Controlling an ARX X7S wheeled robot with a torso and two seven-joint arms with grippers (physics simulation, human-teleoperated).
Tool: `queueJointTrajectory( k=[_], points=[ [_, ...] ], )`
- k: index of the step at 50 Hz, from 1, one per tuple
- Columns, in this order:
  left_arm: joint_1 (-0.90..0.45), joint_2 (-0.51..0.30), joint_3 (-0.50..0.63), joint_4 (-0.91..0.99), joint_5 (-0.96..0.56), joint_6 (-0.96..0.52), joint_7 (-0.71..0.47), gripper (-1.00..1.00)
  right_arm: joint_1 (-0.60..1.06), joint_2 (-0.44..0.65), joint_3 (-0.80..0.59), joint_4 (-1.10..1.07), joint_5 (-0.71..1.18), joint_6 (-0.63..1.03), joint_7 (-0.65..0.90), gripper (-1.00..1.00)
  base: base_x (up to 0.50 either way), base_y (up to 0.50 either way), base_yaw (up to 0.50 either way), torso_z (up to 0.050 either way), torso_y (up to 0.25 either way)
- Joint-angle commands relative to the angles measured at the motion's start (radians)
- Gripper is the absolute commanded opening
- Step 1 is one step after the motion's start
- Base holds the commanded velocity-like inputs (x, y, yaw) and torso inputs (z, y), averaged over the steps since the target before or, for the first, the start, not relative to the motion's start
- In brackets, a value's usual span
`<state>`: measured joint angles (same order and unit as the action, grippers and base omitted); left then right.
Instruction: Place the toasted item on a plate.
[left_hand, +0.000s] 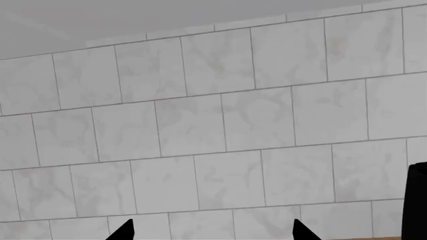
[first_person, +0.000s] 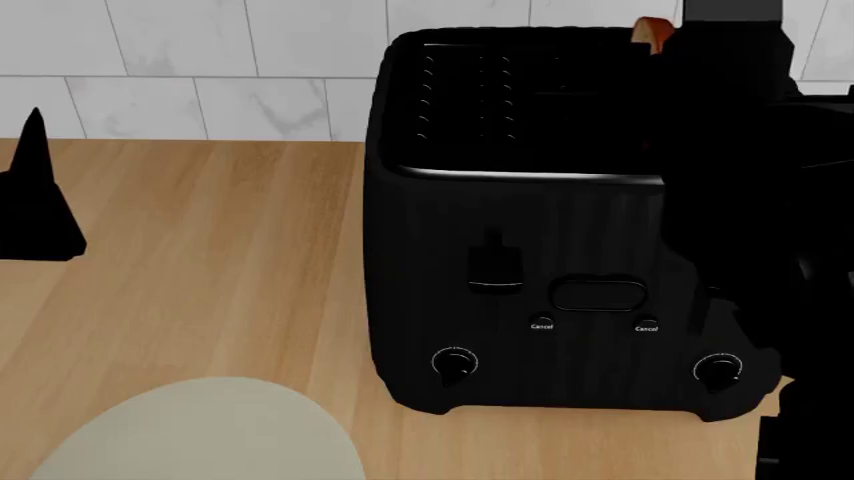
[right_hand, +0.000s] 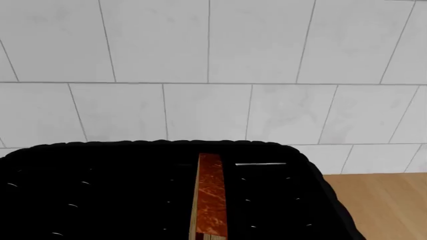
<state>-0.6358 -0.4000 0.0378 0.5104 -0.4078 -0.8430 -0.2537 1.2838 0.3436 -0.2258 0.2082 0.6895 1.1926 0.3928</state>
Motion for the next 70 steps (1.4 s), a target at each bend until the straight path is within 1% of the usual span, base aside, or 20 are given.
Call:
queueJointTrajectory(
  k=[1, 9, 16, 31, 40, 44, 56, 70],
  points=[
    [-0.003, 0.002, 0.003, -0.004, 0.0, 0.002, -0.006, 1.0, 0.008, 0.0, 0.001, -0.017, 0.002, 0.006, -0.001, -1.0, 0.0, 0.0, 0.0, 0.0, 0.0],
    [-0.002, -0.001, -0.001, 0.003, -0.007, -0.001, -0.006, 1.0, 0.042, 0.005, 0.017, -0.064, 0.022, 0.04, 0.017, -1.0, 0.0, 0.0, 0.0, 0.0, 0.0],
    [-0.016, 0.007, 0.018, -0.017, 0.004, 0.011, -0.01, 1.0, 0.06, 0.014, 0.027, -0.088, 0.031, 0.056, 0.029, -1.0, 0.0, 0.0, 0.0, 0.0, 0.0],
    [0.013, -0.008, -0.016, 0.015, -0.022, 0.005, -0.007, 1.0, 0.132, 0.016, 0.025, -0.114, 0.046, 0.096, 0.045, -1.0, 0.0, 0.0, 0.0, 0.0, 0.0],
    [0.003, 0.007, 0.013, -0.018, -0.004, 0.027, -0.013, 1.0, 0.16, 0.0, 0.029, -0.156, 0.073, 0.127, 0.057, -1.0, 0.0, 0.0, 0.0, 0.0, 0.0],
    [0.0, 0.01, 0.024, -0.026, 0.003, 0.033, -0.016, 1.0, 0.174, -0.014, 0.038, -0.183, 0.092, 0.144, 0.066, -1.0, 0.0, 0.0, 0.0, 0.0, 0.0],
    [0.013, -0.011, -0.01, 0.012, -0.023, 0.008, -0.017, 1.0, 0.219, -0.097, 0.09, -0.224, 0.167, 0.191, 0.098, -1.0, 0.0, 0.0, 0.0, 0.0, 0.0],
    [0.02, -0.014, -0.012, 0.019, -0.022, 0.008, -0.028, 1.0, 0.189, -0.201, 0.137, -0.327, 0.302, 0.291, 0.163, -1.0, 0.0, 0.0, 0.0, 0.0, 0.0]
  ],
)
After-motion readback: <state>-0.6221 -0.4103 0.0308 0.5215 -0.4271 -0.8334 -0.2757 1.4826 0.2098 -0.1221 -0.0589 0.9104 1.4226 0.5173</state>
